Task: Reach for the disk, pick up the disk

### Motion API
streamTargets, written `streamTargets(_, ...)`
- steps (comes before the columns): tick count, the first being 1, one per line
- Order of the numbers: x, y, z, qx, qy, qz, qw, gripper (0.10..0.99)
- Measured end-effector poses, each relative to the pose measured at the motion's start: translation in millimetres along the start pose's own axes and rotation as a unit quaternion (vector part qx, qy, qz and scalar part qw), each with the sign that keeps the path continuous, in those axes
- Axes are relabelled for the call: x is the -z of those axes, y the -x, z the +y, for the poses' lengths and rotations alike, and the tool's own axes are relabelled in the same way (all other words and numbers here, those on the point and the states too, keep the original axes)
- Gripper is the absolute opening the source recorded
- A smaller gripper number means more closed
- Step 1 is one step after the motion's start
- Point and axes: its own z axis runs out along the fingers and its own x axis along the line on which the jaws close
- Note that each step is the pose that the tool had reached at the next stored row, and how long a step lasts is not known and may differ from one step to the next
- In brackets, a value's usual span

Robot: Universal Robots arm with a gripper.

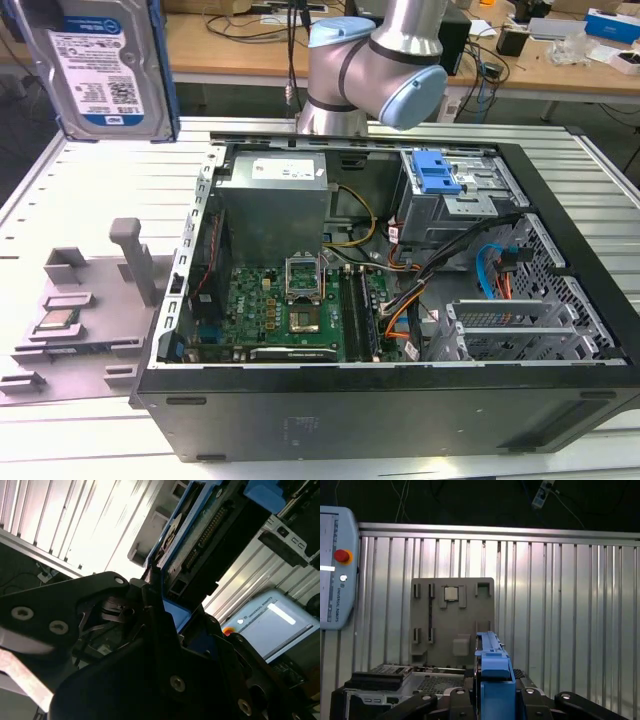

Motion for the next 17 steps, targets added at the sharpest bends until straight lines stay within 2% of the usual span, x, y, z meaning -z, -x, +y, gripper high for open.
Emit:
streamTargets(1,0.5,-0.3,-8.8,0.0,0.0,0.0,1.0,0.365)
streamTargets(3,0.9,-0.5,-16.4,0.0,0.0,0.0,1.0,0.365)
streamTargets(4,1.3,-0.7,-23.0,0.0,0.0,0.0,1.0,0.365)
streamTargets(7,2.8,-1.6,-48.0,0.0,0.0001,0.0,1.0,0.365)
streamTargets(11,3.9,-2.2,-67.1,0.0,0.0002,0.0,1.0,0.365)
streamTargets(17,6.4,-3.7,-110.4,0.0,0.0002,0.0,1.0,0.365)
